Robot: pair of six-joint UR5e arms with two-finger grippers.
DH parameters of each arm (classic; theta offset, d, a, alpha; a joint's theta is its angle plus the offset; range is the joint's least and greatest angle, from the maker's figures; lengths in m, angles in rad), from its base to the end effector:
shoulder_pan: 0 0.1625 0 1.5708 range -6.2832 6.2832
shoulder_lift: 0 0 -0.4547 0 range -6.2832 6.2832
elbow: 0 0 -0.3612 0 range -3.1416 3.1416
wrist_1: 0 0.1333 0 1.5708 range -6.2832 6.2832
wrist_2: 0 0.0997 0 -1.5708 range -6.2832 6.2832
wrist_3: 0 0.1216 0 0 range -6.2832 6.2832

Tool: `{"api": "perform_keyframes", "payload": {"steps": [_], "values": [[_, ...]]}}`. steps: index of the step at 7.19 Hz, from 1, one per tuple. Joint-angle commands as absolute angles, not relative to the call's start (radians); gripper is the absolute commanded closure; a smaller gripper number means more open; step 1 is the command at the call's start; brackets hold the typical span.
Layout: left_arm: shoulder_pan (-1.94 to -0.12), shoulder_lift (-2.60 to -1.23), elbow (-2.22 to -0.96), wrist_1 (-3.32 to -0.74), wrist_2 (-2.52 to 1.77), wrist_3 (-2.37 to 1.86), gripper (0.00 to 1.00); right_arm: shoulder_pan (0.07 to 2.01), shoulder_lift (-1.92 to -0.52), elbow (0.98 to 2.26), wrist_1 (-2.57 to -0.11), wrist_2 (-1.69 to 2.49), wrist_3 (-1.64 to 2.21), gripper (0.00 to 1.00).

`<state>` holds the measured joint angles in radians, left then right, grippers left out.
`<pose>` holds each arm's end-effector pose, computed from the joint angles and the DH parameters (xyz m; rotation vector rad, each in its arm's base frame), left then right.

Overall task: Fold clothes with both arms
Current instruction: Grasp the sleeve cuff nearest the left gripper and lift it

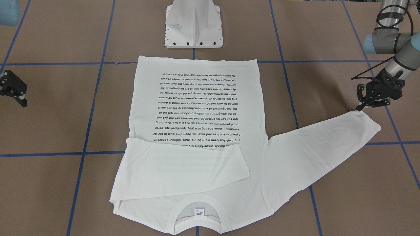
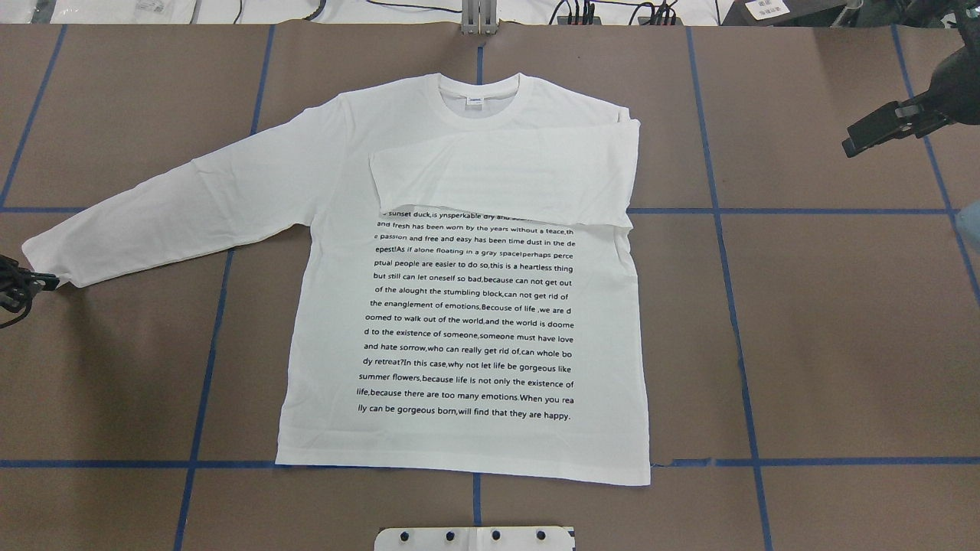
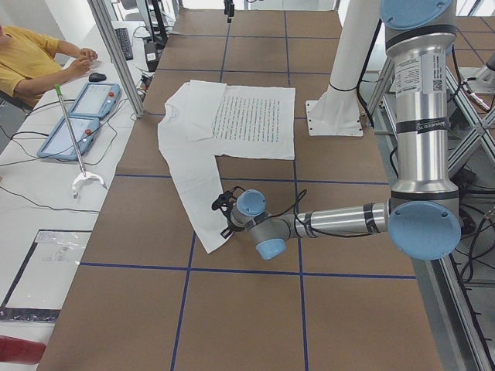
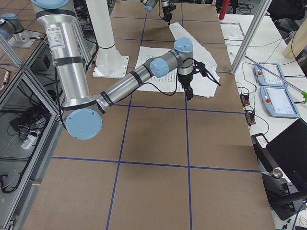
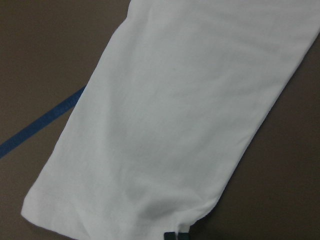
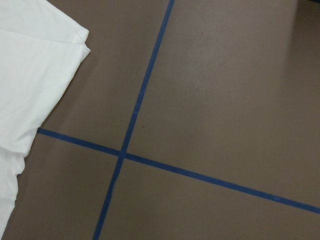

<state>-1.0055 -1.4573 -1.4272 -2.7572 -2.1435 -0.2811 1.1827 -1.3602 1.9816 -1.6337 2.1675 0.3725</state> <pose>0.1784 -0.4071 0.6874 0.6113 0.8627 0.5233 -0.1391 -0.5120 0.4293 0.2874 -0.7406 -0.1813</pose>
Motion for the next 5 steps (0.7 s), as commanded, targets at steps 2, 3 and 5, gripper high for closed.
{"api": "perform_keyframes", "payload": {"steps": [2, 3, 5], "values": [[-1.150, -1.621, -1.465, -2.741, -2.192, -0.298, 1.00, 1.183, -1.359, 1.982, -1.635, 2.168, 0.374, 0.00], [-1.155, -1.709, -1.466, -2.677, -2.194, -0.381, 1.00, 1.183, -1.361, 1.982, -1.635, 2.168, 0.376, 0.00], [-1.152, -1.913, -1.468, -2.567, -2.195, -0.628, 1.00, 1.183, -1.361, 1.982, -1.635, 2.168, 0.376, 0.00]]}}
